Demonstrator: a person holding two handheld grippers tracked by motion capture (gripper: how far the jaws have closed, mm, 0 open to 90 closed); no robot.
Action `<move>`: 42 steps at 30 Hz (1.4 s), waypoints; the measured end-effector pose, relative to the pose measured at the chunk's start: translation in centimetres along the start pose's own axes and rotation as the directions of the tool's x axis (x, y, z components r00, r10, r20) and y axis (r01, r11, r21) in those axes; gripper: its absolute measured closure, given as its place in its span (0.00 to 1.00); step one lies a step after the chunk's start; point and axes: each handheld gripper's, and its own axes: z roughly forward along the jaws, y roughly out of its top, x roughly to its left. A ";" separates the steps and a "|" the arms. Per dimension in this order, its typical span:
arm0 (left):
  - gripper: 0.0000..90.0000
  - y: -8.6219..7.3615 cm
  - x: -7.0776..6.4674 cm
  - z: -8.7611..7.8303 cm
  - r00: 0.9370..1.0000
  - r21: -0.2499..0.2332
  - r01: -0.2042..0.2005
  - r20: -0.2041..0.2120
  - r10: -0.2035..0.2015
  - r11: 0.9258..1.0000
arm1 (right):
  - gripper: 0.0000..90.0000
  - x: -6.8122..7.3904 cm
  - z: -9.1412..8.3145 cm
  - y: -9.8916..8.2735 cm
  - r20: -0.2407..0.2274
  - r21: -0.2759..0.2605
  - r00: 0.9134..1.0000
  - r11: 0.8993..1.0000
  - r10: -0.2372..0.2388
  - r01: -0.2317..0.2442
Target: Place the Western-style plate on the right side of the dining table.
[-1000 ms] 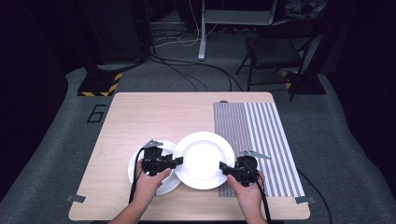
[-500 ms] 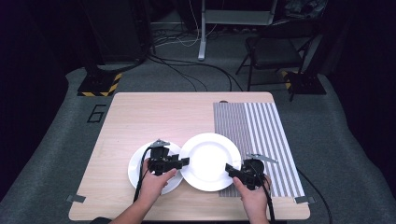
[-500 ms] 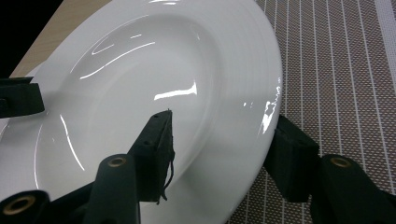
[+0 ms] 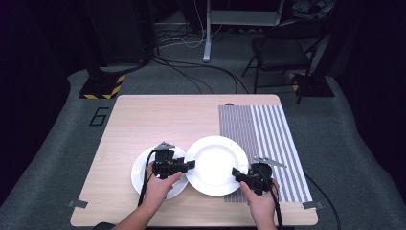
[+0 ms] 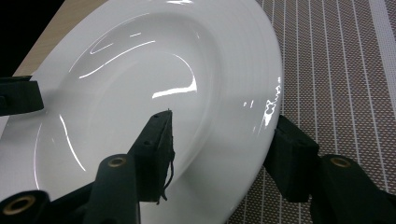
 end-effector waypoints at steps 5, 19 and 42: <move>0.58 0.5 0.0 -0.1 1.000 -0.003 -0.004 0.011 0.004 1.000 | 0.50 0.0 -0.2 0.6 -0.005 0.003 1.000 1.000 0.004 -0.004; 0.58 1.8 -0.1 -0.1 1.000 -0.029 0.013 0.016 -0.012 0.999 | 0.50 0.0 -0.4 2.0 -0.012 -0.014 1.000 1.000 -0.007 0.007; 0.58 3.4 -2.5 2.3 0.998 -0.022 -0.013 0.057 0.015 1.000 | 0.50 -2.3 -2.6 2.6 0.021 -0.049 1.000 0.999 0.016 -0.015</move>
